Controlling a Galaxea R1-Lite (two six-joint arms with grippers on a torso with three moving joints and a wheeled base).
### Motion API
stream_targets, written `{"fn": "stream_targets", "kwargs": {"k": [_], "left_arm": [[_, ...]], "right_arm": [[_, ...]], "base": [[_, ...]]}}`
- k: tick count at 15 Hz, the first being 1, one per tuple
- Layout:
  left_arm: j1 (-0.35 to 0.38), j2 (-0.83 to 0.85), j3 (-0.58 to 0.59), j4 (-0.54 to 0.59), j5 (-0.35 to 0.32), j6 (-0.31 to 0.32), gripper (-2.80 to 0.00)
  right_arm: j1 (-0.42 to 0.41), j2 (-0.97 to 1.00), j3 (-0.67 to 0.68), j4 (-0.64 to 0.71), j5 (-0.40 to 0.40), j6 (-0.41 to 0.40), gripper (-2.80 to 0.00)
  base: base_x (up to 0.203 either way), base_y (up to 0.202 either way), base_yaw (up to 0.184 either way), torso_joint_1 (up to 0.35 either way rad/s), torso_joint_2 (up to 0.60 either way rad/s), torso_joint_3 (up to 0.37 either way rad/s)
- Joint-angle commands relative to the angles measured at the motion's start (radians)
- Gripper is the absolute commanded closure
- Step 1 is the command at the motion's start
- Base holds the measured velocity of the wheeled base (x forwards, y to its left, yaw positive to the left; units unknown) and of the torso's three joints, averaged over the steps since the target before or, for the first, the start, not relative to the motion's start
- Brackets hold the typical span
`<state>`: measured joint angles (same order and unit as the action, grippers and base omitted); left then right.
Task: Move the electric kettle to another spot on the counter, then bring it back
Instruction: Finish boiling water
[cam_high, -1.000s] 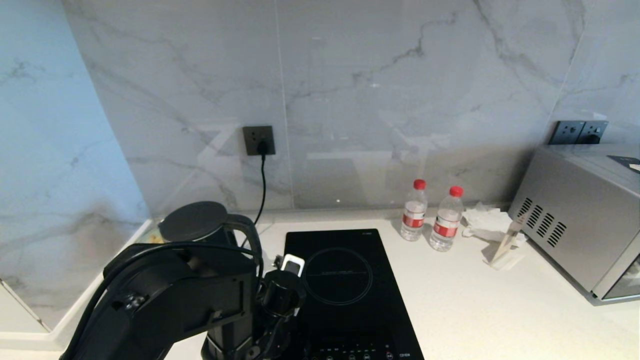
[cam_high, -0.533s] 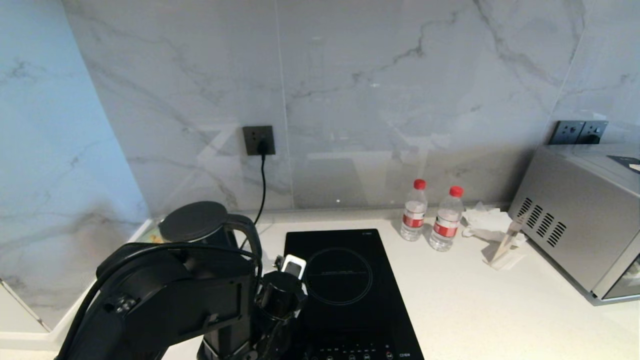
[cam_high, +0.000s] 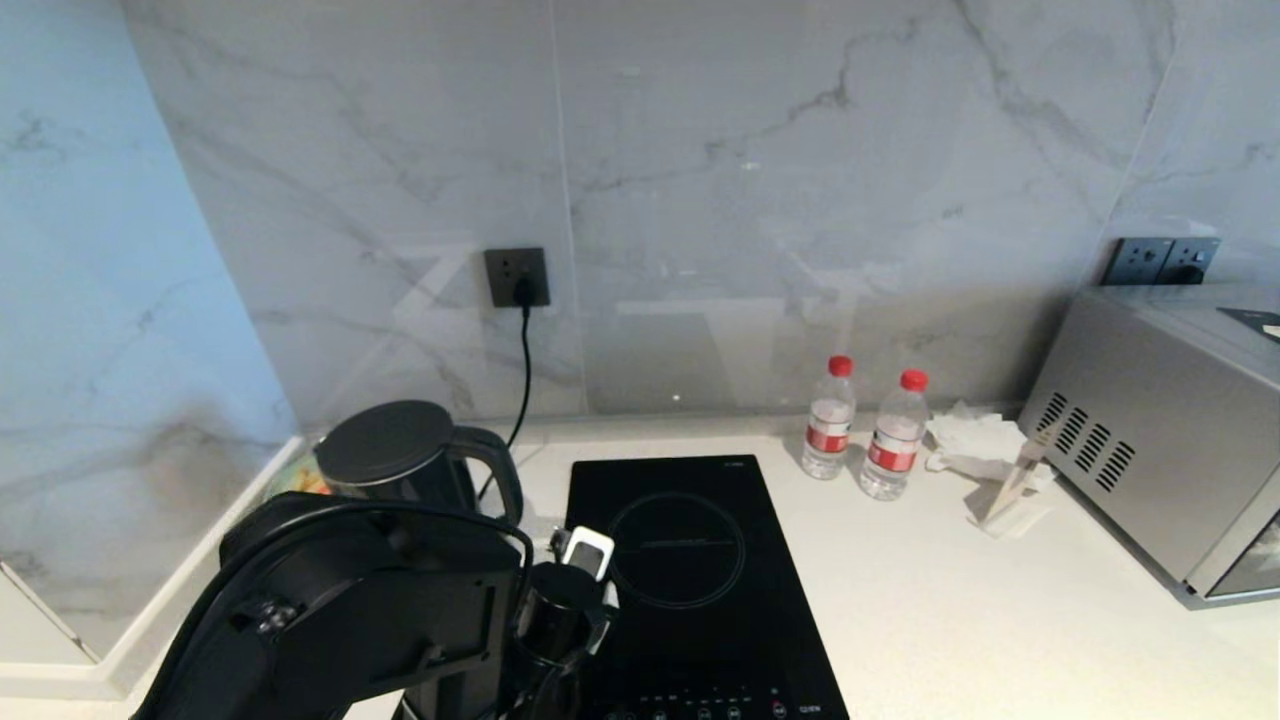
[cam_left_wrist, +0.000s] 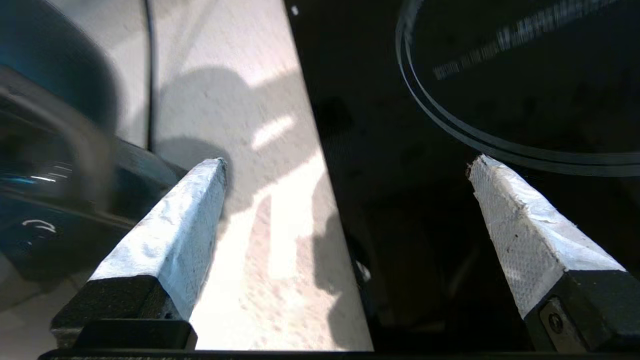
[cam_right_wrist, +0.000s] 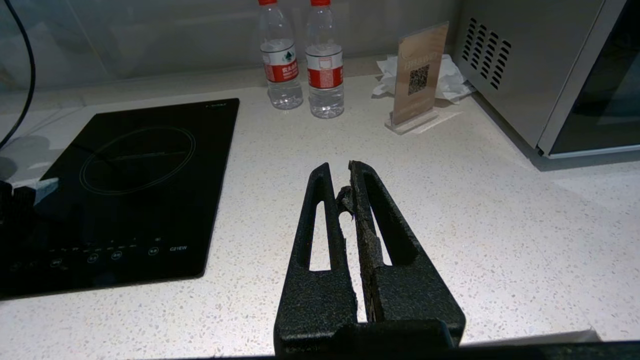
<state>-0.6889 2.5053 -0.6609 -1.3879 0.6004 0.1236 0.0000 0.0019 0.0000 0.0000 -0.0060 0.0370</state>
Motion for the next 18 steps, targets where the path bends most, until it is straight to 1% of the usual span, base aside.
{"fn": "stream_targets", "kwargs": {"k": [1, 4, 6, 8, 12, 13, 14, 16, 18], "left_arm": [[0.0, 0.0, 0.004, -0.01, 0.004, -0.001, -2.8], [0.0, 0.0, 0.004, -0.018, 0.005, -0.003, -2.8], [0.0, 0.0, 0.004, -0.062, 0.007, 0.002, -2.8], [-0.002, 0.005, 0.003, -0.072, 0.01, 0.002, -2.8], [0.021, 0.013, -0.02, -0.083, 0.021, -0.002, -2.8], [0.03, 0.021, -0.022, -0.083, 0.035, -0.01, -2.8], [0.041, 0.026, -0.024, -0.083, 0.056, -0.036, -2.8], [0.05, 0.026, -0.01, -0.082, 0.072, -0.095, -2.8], [0.052, 0.023, 0.018, -0.087, 0.082, -0.112, -2.8]], "right_arm": [[0.0, 0.0, 0.0, 0.0, 0.0, 0.0, 0.0], [0.0, 0.0, 0.0, 0.0, 0.0, 0.0, 0.0], [0.0, 0.0, 0.0, 0.0, 0.0, 0.0, 0.0], [0.0, 0.0, 0.0, 0.0, 0.0, 0.0, 0.0], [0.0, 0.0, 0.0, 0.0, 0.0, 0.0, 0.0], [0.0, 0.0, 0.0, 0.0, 0.0, 0.001, 0.0], [0.0, 0.0, 0.0, 0.0, 0.0, 0.0, 0.0], [0.0, 0.0, -0.001, 0.0, 0.0, 0.001, 0.0], [0.0, 0.0, 0.0, 0.0, 0.0, 0.0, 0.0]], "base": [[0.0, 0.0, 0.0, 0.006, 0.0, -0.147], [0.0, 0.0, 0.0, 0.0, 0.0, -0.186], [0.0, 0.0, 0.0, 0.002, 0.0, -0.193], [0.0, 0.0, 0.0, 0.001, 0.0, -0.17], [0.0, 0.0, 0.0, 0.003, 0.0, -0.041], [0.0, 0.0, 0.0, 0.0, 0.0, 0.0], [0.0, 0.0, 0.0, 0.0, 0.0, 0.0], [0.0, 0.0, 0.0, 0.0, 0.0, 0.0], [0.0, 0.0, 0.0, 0.0, 0.0, 0.0]]}}
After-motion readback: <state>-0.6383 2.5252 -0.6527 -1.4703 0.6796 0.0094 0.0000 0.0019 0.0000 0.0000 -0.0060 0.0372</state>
